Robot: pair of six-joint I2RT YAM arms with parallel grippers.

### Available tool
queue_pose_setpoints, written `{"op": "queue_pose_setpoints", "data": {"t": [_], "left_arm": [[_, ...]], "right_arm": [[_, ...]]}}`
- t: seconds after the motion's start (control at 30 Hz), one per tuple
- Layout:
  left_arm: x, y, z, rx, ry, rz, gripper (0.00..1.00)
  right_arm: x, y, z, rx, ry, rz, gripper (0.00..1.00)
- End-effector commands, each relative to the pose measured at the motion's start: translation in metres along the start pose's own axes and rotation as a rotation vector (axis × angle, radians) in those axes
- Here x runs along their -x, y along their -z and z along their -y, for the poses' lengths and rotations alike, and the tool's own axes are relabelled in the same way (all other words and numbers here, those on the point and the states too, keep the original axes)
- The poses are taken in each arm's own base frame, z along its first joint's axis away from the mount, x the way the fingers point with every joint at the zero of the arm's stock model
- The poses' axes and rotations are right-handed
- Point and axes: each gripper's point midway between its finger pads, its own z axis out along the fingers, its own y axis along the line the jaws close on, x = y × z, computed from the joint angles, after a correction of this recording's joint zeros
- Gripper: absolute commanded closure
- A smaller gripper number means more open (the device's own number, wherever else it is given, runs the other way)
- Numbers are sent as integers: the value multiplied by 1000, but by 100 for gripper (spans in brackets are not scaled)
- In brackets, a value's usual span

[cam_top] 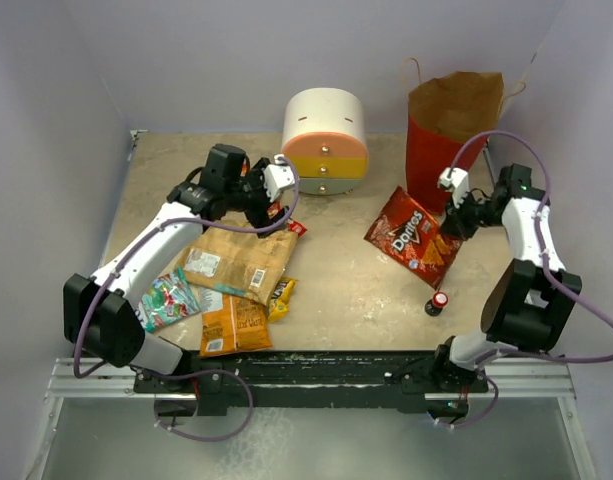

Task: Place the snacks into the paper bag
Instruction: Pick up the snack from the center of the board.

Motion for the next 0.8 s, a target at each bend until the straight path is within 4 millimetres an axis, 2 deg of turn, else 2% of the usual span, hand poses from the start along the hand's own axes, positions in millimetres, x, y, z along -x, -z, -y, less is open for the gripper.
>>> {"op": "queue_pose_setpoints", "data": {"t": [0.0,0.17,0.3,0.4,0.57,0.77], "left_arm": [[53,9,15,-113,-97,133,1],[73,0,38,-222,-187,147,1],[86,-13,49,-290,-218,200,1],[101,-19,48,-309,-233,260,1],[130,-16,45,-328,-285,341,1],[131,-26,49,-381,-345,369,1]], "right_arm": [[54,-3,-47,90,151,84,100],[95,-17,-80,121,266,145,100],[117,-27,-102,159,316,199,100],[126,-36,-112,170,362,202,100],[133,-44,-126,202,412,190,100],[147,-45,-146,240,477,222,100]]}}
